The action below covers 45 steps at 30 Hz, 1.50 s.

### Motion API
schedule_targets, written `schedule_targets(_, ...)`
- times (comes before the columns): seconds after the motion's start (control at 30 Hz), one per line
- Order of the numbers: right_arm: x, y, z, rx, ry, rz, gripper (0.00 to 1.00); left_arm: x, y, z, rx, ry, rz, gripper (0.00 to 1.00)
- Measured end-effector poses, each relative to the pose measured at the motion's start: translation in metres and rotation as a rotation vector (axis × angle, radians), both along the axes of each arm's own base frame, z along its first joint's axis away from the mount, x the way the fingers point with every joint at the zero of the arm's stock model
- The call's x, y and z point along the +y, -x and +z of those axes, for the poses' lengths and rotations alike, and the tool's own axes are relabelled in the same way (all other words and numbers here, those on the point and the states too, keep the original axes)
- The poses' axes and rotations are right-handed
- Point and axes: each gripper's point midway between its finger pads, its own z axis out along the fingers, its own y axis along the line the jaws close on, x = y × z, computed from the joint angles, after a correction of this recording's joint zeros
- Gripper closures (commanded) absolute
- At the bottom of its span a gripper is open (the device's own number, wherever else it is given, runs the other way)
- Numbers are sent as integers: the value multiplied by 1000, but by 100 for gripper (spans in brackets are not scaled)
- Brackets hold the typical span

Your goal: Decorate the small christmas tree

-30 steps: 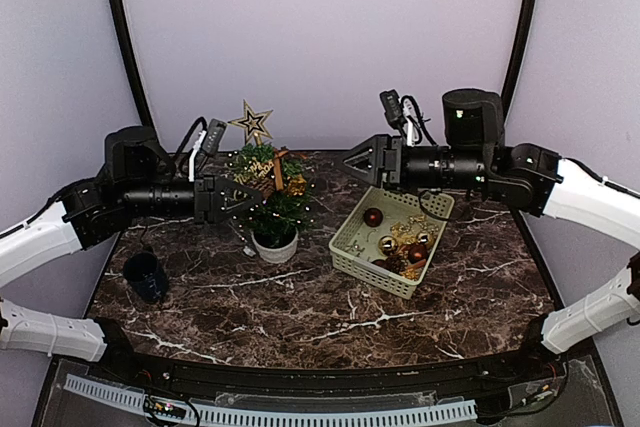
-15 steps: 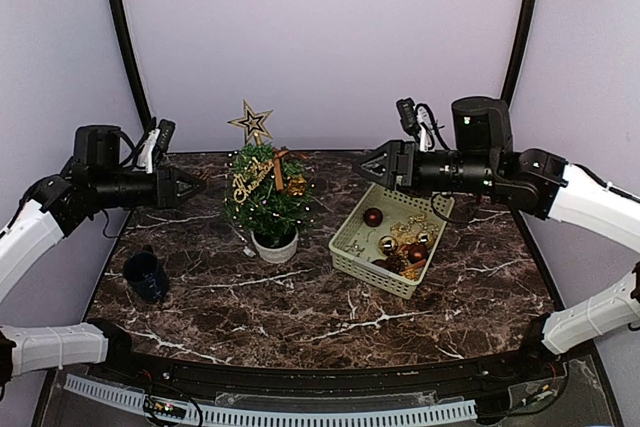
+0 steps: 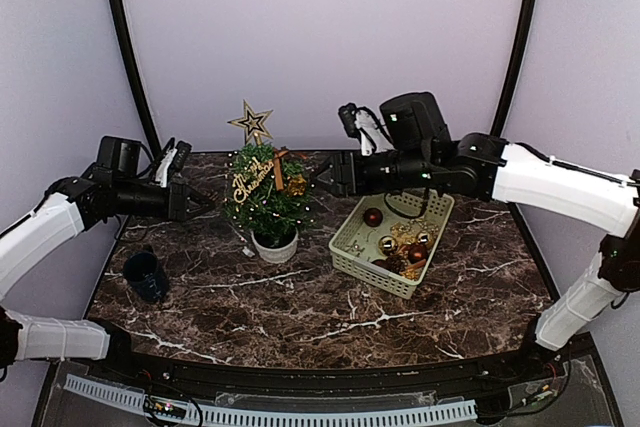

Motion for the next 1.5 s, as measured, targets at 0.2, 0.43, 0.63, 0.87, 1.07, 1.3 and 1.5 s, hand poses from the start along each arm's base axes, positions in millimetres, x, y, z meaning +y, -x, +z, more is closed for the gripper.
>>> schedule_targets(0.2, 38, -18, 12, -110, 44, 23, 46, -3, -4, -11, 26, -9, -24, 68)
schedule_targets(0.43, 70, -48, 32, -225, 62, 15, 49, -7, -9, -25, 60, -12, -53, 68)
schedule_targets(0.63, 97, -68, 31, -279, 101, 32, 54, -12, -12, -29, 66, 2, -78, 68)
schedule_targets(0.87, 112, -77, 9, -276, 165, 60, 61, -17, -14, -30, 69, 24, -104, 69)
schedule_targets(1.07, 115, -79, 7, -278, 183, 68, 66, -20, -13, -33, 79, 29, -126, 68)
schedule_targets(1.3, 116, -80, 8, -285, 183, 71, 71, -23, -14, -43, 105, 33, -155, 68)
schedule_targets(1.5, 116, -79, 5, -279, 188, 76, 74, -28, -21, -40, 98, 43, -181, 69)
